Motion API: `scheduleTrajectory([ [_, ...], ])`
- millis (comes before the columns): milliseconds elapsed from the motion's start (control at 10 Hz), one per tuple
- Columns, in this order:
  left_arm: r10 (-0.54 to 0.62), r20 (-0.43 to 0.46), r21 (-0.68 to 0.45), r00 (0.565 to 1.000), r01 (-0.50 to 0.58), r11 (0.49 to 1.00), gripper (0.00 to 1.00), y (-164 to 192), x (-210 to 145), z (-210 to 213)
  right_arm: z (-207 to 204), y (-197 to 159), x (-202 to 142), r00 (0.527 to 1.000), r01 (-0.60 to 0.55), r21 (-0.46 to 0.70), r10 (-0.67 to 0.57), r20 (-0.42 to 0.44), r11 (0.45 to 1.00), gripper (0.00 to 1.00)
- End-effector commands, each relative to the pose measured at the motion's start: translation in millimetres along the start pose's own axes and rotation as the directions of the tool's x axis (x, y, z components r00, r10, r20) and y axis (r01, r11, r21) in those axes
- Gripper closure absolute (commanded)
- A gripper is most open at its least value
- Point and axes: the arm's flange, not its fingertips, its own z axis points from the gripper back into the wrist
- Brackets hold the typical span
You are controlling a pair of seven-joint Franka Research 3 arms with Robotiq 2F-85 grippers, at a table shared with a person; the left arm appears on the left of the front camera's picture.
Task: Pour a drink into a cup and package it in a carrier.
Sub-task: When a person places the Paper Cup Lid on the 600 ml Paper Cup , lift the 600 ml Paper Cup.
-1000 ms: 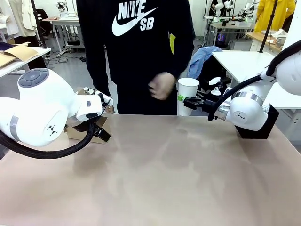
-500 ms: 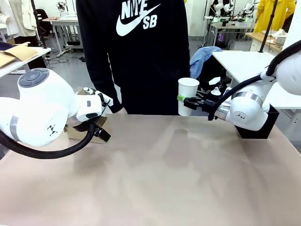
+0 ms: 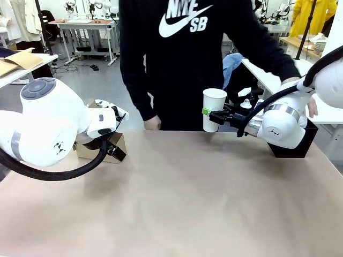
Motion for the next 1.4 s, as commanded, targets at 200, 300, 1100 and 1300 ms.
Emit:
scheduleTrajectory([
  [200, 0.001, 0.001, -0.002, 1.0, -0.001, 1.0, 0.0, 0.4, -0.1, 0.3, -3.1, 2.1, 1.6, 1.0, -0.014, -0.009, 0.014, -0.005, 1.0, 0.19],
  [300, 0.001, 0.001, -0.002, 1.0, -0.001, 1.0, 0.0, 0.4, -0.1, 0.3, -3.1, 2.1, 1.6, 1.0, -0.014, -0.009, 0.014, -0.005, 1.0, 0.19],
  [1100, 0.001, 0.001, -0.002, 1.0, -0.001, 1.0, 0.0, 0.4, -0.1, 0.3, -3.1, 2.1, 1.6, 1.0, -0.014, -0.009, 0.014, -0.005, 1.0, 0.19],
  [1300, 0.001, 0.001, -0.002, 1.0, -0.001, 1.0, 0.0, 0.4, -0.1, 0.3, -3.1, 2.1, 1.6, 1.0, -0.014, -0.009, 0.014, -0.005, 1.0, 0.19],
])
